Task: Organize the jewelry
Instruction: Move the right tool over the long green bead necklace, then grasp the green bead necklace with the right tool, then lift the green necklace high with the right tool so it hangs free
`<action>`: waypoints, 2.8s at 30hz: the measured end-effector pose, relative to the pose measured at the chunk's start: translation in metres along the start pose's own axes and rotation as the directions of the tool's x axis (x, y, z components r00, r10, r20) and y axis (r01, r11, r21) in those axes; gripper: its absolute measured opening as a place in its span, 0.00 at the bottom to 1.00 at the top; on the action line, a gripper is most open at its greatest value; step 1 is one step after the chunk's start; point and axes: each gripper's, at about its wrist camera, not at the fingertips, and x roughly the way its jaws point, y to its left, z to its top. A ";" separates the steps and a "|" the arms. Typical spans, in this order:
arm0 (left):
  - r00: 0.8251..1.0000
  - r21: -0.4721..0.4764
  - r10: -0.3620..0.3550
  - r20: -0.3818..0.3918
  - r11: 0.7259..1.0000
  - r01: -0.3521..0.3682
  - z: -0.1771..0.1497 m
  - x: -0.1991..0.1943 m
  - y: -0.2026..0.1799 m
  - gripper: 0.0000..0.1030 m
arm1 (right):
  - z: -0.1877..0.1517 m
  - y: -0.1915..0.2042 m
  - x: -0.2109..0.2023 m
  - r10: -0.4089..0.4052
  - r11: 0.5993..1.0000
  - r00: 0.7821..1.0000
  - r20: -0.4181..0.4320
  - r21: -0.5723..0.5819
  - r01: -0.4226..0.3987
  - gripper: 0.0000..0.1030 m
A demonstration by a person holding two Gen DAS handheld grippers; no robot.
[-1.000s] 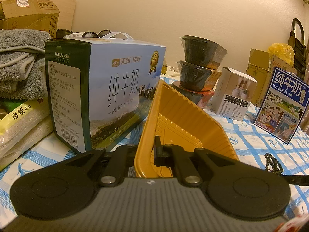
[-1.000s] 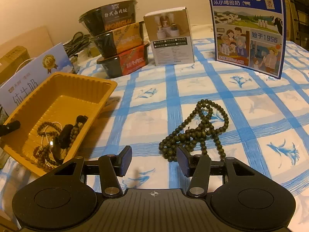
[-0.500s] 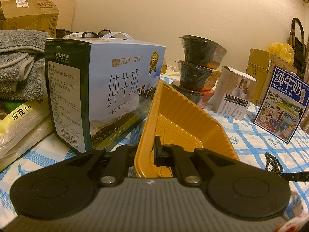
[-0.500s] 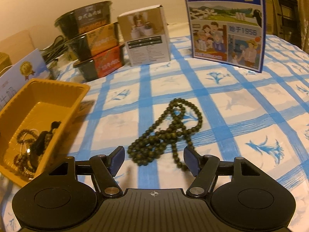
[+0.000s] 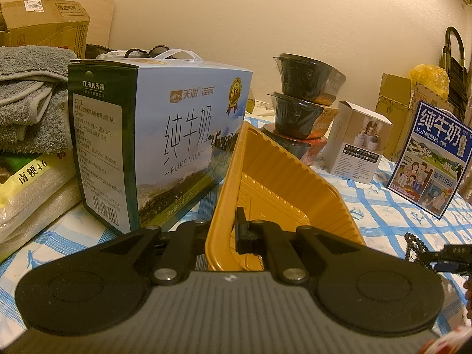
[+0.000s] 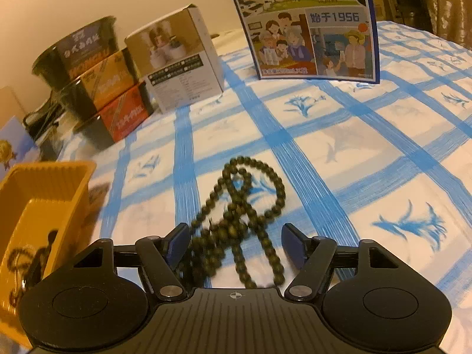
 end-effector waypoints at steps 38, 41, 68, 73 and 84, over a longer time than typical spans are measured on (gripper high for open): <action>1.000 0.000 -0.001 -0.002 1.000 0.001 0.000 0.000 0.001 0.06 | 0.002 0.046 -0.024 -0.006 0.925 1.000 0.004 -0.381 0.007 0.13; 1.000 0.001 -0.002 -0.002 1.000 0.002 0.000 0.000 0.001 0.06 | 0.015 0.049 -0.041 0.012 0.915 0.999 0.041 -0.403 0.006 0.12; 1.000 0.003 -0.005 0.001 1.000 0.005 0.002 0.000 -0.001 0.06 | 0.112 0.106 -0.161 0.222 0.842 0.957 0.185 -0.532 -0.093 0.07; 1.000 0.006 -0.009 0.000 1.000 0.009 0.004 0.000 -0.001 0.06 | 0.130 0.125 -0.177 0.230 0.804 0.959 0.166 -0.588 -0.091 0.07; 1.000 0.006 -0.010 0.003 1.000 0.010 0.004 0.000 -0.002 0.06 | 0.192 0.163 -0.220 0.239 0.751 0.957 0.166 -0.656 -0.074 0.07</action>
